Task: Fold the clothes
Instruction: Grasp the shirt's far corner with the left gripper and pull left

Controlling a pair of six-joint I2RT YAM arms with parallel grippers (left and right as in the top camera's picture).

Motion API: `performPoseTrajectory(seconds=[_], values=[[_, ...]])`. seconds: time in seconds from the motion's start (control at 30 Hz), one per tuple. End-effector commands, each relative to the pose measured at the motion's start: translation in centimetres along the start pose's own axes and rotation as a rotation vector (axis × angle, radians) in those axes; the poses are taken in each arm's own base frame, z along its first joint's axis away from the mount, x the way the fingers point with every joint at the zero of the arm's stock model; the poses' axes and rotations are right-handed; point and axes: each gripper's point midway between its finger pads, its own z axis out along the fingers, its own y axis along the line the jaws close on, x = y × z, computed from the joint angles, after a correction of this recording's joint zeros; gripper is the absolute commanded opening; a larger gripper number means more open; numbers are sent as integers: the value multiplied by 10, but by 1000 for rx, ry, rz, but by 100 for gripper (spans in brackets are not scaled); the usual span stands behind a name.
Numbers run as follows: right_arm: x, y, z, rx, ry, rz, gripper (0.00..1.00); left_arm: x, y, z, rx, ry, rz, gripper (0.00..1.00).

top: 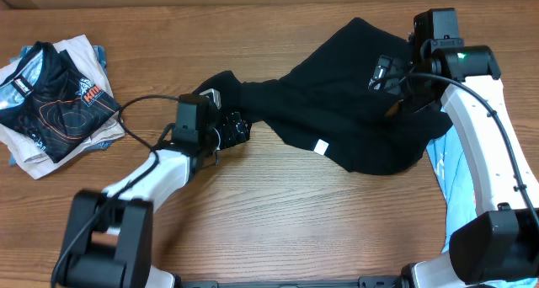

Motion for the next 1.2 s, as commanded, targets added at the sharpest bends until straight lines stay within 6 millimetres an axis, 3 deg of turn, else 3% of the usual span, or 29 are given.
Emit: performPoseTrajectory(seconds=[0.0, 0.07, 0.17, 0.27, 0.43, 0.5, 0.63, 0.73, 0.9, 1.0, 1.1, 1.13, 1.17], values=[[-7, 1, -12, -9, -39, 7, 100, 4, 3, 18, 4, 19, -180, 86], [-7, 1, -12, -8, -38, 7, 100, 3, 5, 25, 11, 12, -201, 84], [-7, 1, -12, -8, -38, 7, 100, -5, 4, 32, 33, -28, -193, 71], [-6, 1, -12, -7, -35, 7, 100, -20, -1, 33, 54, -95, -173, 53], [-3, 0, -12, -2, -22, 7, 100, -36, -5, 31, 69, -162, -159, 13], [-2, -1, -12, 0, -19, 7, 100, -39, -7, 30, 77, -172, -157, 4], [-2, -1, -12, 0, -18, 8, 100, -50, -13, 25, 104, -210, -133, 4], [-1, -1, -12, 2, -14, 8, 100, -73, -17, 9, 122, -269, -98, 4], [0, -1, -12, 2, -12, 8, 100, -158, -20, -55, 118, -494, 10, 4], [-1, -1, -12, 2, -12, 8, 100, -215, -6, -102, 18, -632, 56, 4], [0, -1, -12, 2, -12, 8, 100, -257, 9, -140, -56, -688, 55, 4], [0, -1, -12, 2, -12, 8, 100, -265, 11, -149, -57, -688, 47, 21], [0, -1, -12, 2, -12, 10, 100, -269, 11, -154, -50, -679, 43, 59]])
